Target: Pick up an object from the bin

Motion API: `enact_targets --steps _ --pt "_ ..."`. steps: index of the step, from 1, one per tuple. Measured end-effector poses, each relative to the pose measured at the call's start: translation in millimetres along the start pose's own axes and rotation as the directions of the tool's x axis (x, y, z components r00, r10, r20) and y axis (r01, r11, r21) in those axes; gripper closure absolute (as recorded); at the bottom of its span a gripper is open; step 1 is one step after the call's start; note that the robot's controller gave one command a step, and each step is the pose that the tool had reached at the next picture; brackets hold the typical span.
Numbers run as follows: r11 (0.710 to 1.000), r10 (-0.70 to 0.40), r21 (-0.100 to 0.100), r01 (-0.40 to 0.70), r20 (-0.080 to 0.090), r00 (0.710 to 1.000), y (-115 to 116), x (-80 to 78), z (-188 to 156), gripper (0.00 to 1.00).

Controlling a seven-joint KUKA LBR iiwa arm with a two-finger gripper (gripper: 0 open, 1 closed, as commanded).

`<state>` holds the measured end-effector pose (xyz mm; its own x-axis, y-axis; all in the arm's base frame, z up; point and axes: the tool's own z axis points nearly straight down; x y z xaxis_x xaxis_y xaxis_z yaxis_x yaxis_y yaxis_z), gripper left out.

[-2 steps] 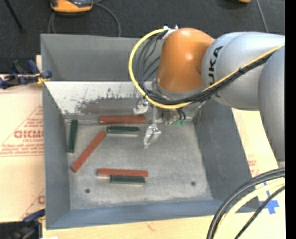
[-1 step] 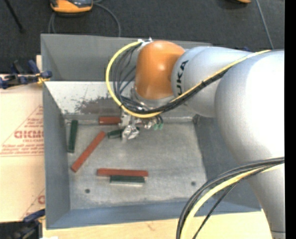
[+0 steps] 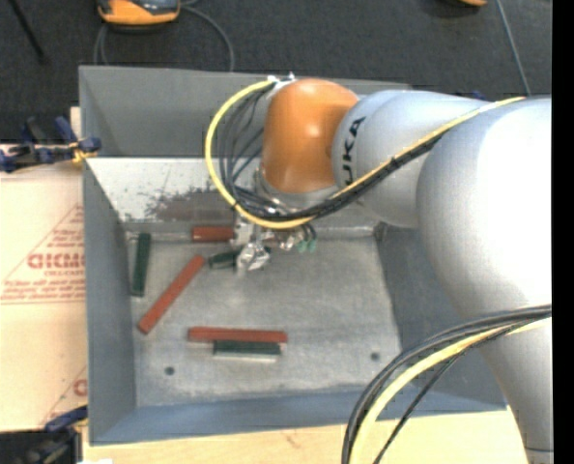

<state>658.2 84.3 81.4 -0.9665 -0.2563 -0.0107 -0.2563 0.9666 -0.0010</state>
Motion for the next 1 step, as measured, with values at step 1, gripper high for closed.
enact_targets --steps 1 --pt "1.0 0.017 0.0 -0.017 -0.009 1.0 17.1 27.0 -208.2 1.0"
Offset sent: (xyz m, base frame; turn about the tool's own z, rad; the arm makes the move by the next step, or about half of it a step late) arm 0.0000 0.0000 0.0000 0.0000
